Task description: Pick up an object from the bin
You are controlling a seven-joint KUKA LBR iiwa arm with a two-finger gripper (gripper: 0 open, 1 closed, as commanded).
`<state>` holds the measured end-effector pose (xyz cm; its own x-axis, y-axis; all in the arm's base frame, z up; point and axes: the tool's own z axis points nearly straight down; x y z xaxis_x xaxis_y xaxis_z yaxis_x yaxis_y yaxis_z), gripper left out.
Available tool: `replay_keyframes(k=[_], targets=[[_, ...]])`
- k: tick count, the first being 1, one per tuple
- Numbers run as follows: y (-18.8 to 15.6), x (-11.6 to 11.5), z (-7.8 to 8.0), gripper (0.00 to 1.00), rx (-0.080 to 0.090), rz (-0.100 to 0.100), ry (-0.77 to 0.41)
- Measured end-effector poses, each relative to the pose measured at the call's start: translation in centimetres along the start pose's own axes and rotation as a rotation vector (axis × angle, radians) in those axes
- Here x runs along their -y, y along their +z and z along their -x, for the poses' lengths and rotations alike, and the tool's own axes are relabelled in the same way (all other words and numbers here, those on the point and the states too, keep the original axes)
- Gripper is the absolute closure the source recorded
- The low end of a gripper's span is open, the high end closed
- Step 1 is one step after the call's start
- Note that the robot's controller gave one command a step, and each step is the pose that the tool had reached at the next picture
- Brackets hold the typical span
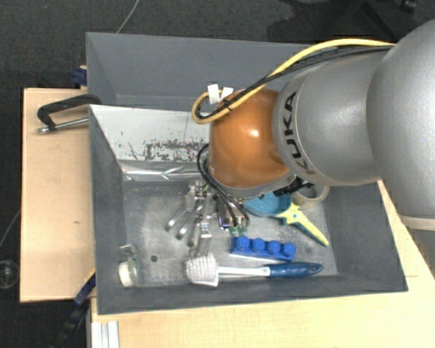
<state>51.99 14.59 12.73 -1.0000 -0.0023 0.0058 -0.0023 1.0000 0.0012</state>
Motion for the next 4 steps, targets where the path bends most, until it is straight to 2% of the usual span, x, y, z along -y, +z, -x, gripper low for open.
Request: replay_keyframes(k=[1, 2, 3, 4], targets=[[-0.4, 0.1, 0.2, 0.0, 0.008, 0.001, 0.002], [3.1, 1.3, 5.3, 0.0, 0.015, 0.003, -0.201], [5.6, 2.2, 6.9, 0.0, 0.012, 0.002, -0.278], [5.5, 1.4, 7.8, 0.0, 0.023, 0.002, -0.617]])
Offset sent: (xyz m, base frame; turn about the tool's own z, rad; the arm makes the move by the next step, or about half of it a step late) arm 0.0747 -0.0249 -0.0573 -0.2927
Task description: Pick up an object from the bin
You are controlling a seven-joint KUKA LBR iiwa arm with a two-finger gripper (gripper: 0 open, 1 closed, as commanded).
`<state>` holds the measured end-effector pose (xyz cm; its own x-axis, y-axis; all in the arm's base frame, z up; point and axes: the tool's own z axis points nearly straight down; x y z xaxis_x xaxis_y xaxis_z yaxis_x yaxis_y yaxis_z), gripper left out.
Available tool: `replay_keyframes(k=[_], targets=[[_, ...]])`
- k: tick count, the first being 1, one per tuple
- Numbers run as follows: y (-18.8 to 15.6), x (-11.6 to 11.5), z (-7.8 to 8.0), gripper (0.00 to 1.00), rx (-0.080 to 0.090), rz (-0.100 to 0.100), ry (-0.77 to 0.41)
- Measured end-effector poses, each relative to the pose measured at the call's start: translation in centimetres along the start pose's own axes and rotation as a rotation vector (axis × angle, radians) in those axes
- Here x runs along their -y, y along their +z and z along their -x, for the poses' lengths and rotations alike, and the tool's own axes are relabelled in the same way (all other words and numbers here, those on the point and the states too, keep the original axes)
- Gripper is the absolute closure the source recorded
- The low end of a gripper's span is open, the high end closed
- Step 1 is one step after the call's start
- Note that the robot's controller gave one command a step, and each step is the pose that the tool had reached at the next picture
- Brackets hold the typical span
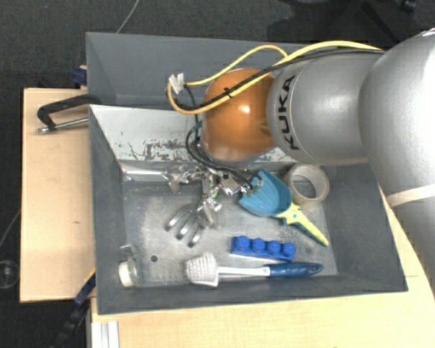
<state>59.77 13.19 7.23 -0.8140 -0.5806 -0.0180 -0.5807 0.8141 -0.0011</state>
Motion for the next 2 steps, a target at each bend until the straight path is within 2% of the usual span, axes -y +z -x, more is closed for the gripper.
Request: replay_keyframes(k=[1, 2], targets=[[-0.11, 0.13, -0.72, 0.0, -0.005, 0.0, 0.289], [-0.21, -0.06, 0.15, 1.0, 0.003, 0.001, 0.002]])
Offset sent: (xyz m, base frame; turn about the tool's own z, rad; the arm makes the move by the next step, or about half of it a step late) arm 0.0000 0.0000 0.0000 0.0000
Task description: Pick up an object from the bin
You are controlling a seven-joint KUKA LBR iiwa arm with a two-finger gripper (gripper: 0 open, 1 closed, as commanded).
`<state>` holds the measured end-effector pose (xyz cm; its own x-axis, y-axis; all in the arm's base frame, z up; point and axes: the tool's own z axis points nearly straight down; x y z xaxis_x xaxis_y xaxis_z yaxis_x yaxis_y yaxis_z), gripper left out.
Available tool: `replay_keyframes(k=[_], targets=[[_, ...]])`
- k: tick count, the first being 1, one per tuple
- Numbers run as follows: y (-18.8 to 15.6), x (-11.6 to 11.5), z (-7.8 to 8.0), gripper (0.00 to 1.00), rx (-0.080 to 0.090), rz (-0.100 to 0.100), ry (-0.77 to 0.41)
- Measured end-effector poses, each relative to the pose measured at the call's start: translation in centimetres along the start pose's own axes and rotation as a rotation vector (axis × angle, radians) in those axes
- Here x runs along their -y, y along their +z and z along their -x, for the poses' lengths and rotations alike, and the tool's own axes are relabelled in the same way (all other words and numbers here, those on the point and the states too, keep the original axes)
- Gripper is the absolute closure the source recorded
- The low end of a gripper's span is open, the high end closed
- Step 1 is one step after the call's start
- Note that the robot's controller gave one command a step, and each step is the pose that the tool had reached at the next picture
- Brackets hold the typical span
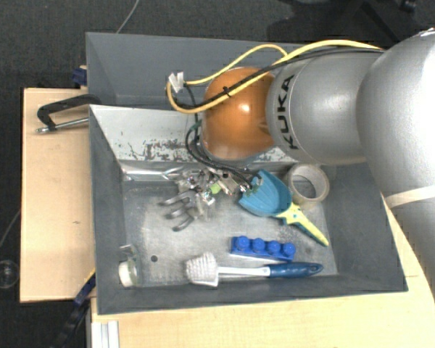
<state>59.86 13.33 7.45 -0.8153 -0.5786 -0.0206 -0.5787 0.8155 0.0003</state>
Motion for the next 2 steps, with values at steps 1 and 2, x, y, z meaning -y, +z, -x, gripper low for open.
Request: replay_keyframes(k=[1, 2], targets=[[-0.01, 0.0, 0.0, 1.0, 0.0, 0.0, 0.0], [-0.15, -0.01, 0.03, 1.0, 0.001, 0.0, 0.001]])
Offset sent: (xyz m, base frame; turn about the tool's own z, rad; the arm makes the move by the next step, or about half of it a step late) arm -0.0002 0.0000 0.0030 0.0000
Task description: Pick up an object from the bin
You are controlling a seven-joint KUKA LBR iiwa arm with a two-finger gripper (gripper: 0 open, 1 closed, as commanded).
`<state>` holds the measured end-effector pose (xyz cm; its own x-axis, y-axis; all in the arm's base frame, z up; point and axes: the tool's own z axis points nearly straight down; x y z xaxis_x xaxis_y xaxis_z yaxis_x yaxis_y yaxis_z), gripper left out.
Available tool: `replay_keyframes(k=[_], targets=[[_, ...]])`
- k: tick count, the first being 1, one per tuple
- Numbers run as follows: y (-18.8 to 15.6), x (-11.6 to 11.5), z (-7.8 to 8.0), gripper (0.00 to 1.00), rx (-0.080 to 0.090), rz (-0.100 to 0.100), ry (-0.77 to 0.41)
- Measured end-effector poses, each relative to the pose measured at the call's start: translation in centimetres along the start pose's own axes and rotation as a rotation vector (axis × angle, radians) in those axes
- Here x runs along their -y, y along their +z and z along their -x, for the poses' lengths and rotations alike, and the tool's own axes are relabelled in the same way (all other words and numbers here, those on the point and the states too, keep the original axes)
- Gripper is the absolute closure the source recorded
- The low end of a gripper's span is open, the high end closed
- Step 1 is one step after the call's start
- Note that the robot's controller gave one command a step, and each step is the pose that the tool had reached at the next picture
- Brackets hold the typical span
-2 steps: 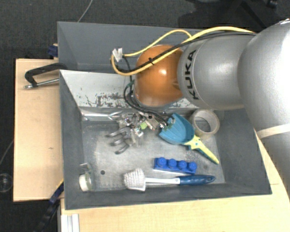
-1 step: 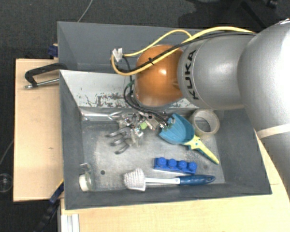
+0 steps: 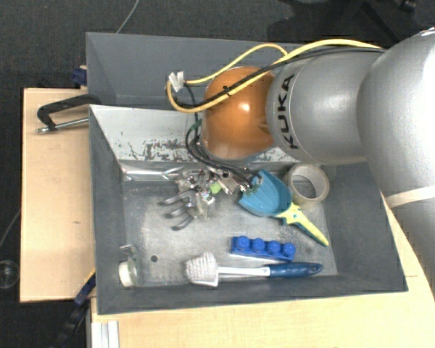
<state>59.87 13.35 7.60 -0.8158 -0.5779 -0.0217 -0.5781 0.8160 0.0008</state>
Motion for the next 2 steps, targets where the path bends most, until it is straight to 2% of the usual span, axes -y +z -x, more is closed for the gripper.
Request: replay_keyframes(k=[2], targets=[[-0.51, -0.04, 0.03, 1.0, 0.002, 0.0, 0.0]])
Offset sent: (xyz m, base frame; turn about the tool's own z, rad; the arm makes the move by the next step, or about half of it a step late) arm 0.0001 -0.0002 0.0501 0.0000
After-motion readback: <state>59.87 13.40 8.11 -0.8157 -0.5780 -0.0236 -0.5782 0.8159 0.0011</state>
